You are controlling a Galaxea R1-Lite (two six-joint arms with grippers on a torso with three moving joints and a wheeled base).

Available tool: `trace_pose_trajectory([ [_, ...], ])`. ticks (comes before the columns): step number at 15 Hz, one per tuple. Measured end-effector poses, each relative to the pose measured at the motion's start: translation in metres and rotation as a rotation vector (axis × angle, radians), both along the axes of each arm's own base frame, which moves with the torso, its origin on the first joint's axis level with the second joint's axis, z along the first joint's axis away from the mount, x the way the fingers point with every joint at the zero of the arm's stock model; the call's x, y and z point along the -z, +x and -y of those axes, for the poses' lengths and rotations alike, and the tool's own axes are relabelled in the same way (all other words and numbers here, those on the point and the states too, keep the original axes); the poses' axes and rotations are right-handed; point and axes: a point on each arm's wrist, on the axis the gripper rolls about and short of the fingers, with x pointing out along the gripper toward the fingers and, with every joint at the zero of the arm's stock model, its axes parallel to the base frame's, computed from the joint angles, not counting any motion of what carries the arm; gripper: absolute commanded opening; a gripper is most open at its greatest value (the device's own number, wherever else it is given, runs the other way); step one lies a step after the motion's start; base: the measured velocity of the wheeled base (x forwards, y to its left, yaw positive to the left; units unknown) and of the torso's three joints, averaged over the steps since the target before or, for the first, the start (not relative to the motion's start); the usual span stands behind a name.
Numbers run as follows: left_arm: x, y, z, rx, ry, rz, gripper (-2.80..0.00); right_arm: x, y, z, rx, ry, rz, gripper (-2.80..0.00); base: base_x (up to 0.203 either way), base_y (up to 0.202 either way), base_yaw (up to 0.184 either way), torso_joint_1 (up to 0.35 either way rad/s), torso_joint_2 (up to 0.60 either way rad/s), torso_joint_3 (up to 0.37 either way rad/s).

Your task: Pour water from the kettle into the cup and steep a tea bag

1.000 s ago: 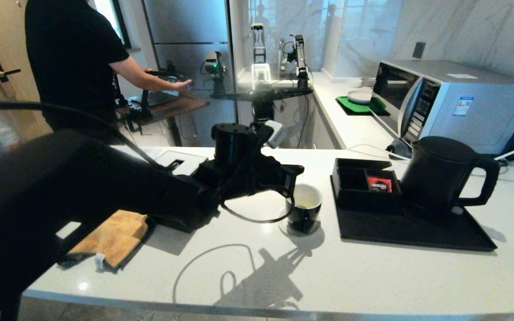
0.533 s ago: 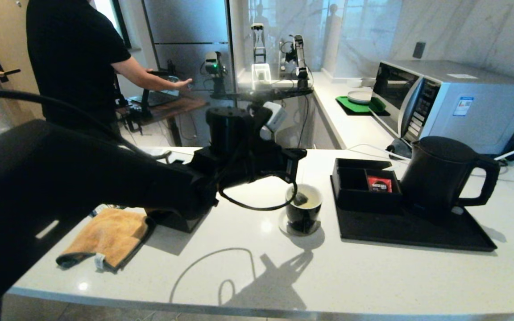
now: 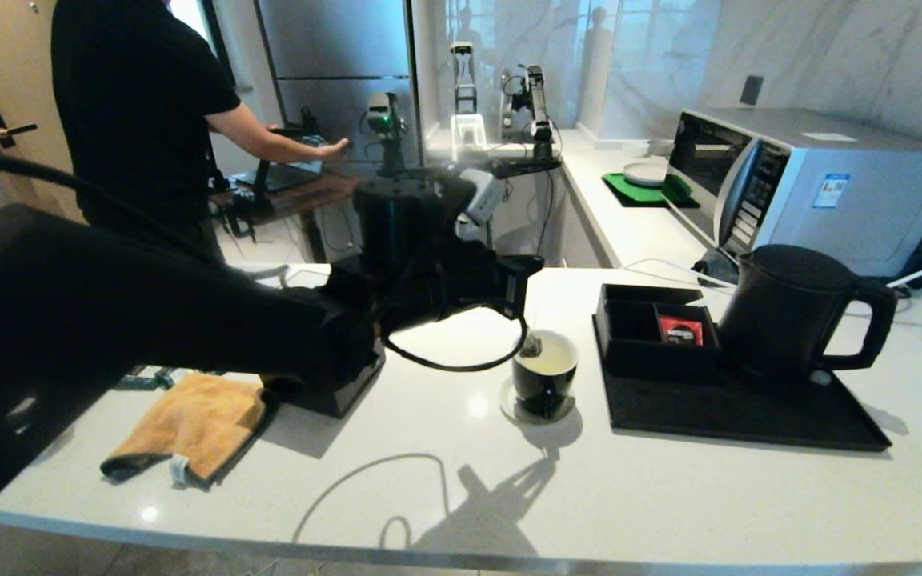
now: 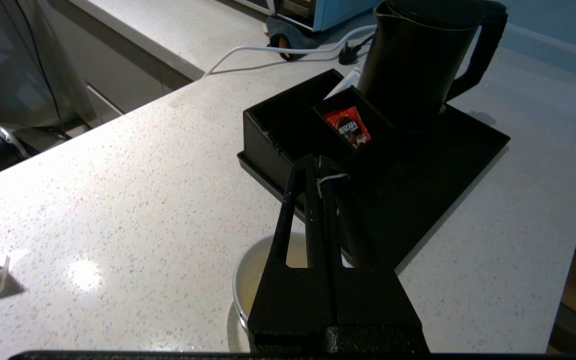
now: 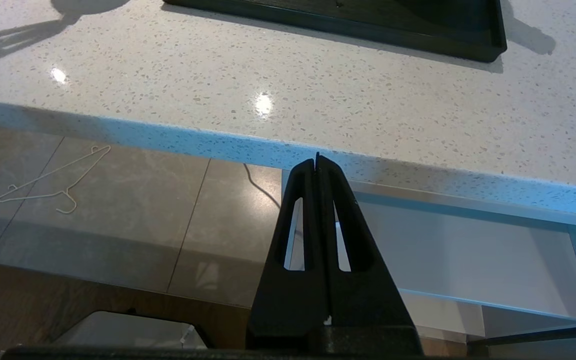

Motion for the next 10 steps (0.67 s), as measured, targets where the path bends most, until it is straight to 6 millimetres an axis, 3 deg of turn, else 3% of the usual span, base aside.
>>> trace_pose_trajectory([
  [10, -0.006, -0.009, -0.032, -0.09, 0.014, -0.012, -2.8, 0.0, 0.0, 0.0, 0.0, 0.0, 0.0, -2.8, 0.0, 0.0, 0.0, 0.0, 0.0, 0.0],
])
